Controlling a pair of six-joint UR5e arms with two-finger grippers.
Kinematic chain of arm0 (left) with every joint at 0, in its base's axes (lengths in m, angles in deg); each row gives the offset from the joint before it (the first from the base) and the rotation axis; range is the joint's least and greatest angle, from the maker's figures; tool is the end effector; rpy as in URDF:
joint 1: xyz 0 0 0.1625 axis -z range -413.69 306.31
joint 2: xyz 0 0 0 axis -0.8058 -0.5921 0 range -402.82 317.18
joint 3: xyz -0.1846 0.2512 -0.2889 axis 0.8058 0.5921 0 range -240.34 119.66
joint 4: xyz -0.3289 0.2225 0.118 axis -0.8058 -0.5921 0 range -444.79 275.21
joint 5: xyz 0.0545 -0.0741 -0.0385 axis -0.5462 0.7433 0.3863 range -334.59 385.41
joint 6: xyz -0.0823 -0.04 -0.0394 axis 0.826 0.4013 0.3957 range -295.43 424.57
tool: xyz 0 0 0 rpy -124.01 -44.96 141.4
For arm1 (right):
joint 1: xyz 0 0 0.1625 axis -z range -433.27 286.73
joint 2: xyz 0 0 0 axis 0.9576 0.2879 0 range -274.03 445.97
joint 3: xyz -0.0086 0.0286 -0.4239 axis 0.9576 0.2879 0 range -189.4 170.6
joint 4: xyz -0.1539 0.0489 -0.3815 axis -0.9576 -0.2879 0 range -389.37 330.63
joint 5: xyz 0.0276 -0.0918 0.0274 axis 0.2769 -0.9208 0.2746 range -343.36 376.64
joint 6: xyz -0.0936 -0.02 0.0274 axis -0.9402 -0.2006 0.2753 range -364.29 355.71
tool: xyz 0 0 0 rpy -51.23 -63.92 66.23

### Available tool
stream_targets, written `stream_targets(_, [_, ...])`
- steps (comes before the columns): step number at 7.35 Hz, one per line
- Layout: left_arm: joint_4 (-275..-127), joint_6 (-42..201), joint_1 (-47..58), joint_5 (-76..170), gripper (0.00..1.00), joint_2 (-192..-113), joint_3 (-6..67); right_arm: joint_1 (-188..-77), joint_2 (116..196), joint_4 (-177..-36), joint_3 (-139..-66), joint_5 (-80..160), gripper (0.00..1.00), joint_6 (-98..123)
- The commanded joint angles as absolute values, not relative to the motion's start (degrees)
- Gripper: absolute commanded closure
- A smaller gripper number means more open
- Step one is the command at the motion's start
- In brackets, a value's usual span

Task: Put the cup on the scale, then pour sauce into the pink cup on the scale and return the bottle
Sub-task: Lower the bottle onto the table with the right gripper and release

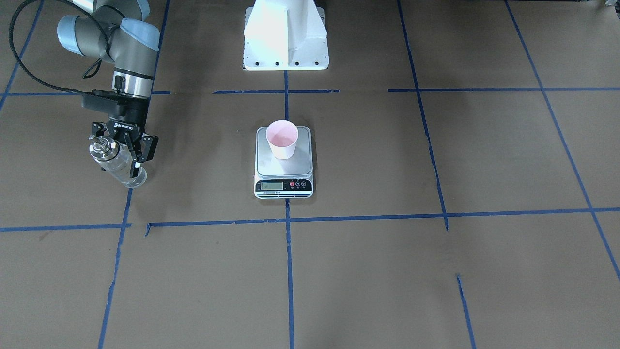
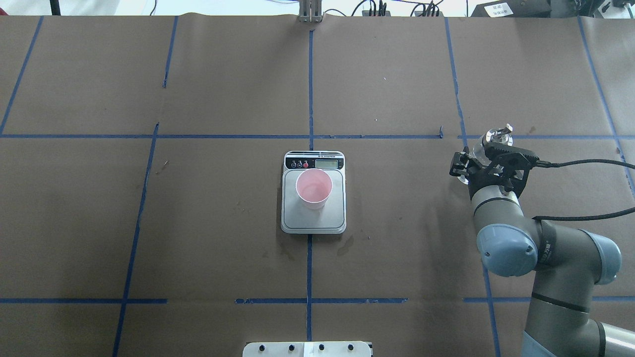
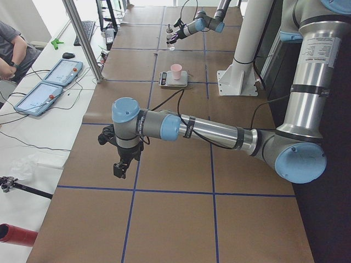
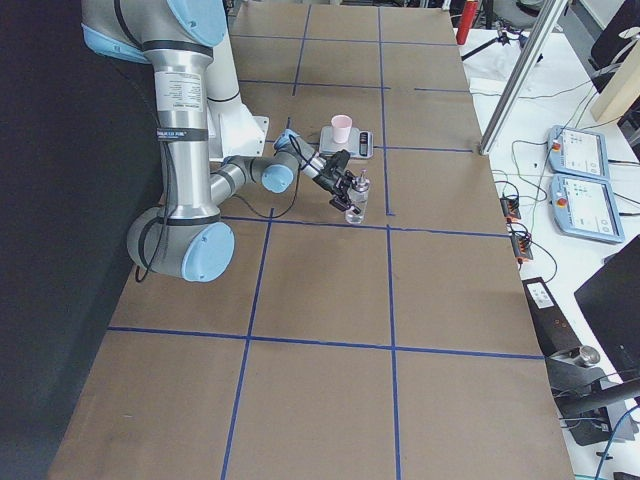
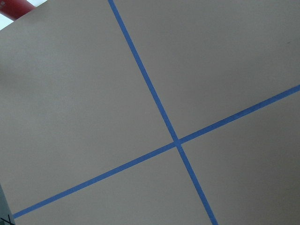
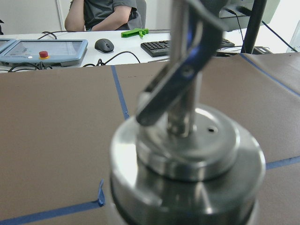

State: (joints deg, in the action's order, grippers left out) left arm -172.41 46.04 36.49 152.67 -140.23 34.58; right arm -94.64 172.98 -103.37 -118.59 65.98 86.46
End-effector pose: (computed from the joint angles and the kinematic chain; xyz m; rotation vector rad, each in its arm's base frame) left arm -0.0747 -0.5497 0.5612 0.2721 0.6163 0.3646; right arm -0.4031 -0.3706 0.4366 0.7965 -0.5121 0.5933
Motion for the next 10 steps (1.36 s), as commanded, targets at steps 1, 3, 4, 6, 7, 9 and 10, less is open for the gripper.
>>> stream_targets(1, [-172.4,46.2,36.5,152.7,0.00,-140.3,34.6,-94.2,174.2,-103.4,-118.6,66.6,1.00,86.8])
stream_targets(3, [-172.4,46.2,36.5,152.6,0.00,-140.2,34.6,-94.1,174.3,-103.4,-118.3,68.1,1.00,86.8])
stream_targets(4, [-172.4,46.2,36.5,152.6,0.00,-140.3,34.6,-94.0,174.3,-103.4,-117.9,68.4,1.00,86.8])
stream_targets(6, [-172.5,46.2,36.5,152.6,0.00,-140.3,34.6,-93.8,174.4,-103.4,-117.7,68.5,0.70,86.8])
stream_targets(7, [-172.4,46.2,36.5,152.5,0.00,-140.5,34.6,-93.7,174.4,-103.4,-117.7,68.5,0.49,86.7])
stream_targets(9, [-172.4,46.2,36.5,151.4,0.00,-140.6,34.6,-93.7,174.4,-103.4,-118.1,68.5,0.00,86.7])
stream_targets(10, [-172.4,46.2,36.5,151.4,0.00,-140.6,34.6,-93.7,174.6,-103.3,-118.4,69.1,0.00,86.2])
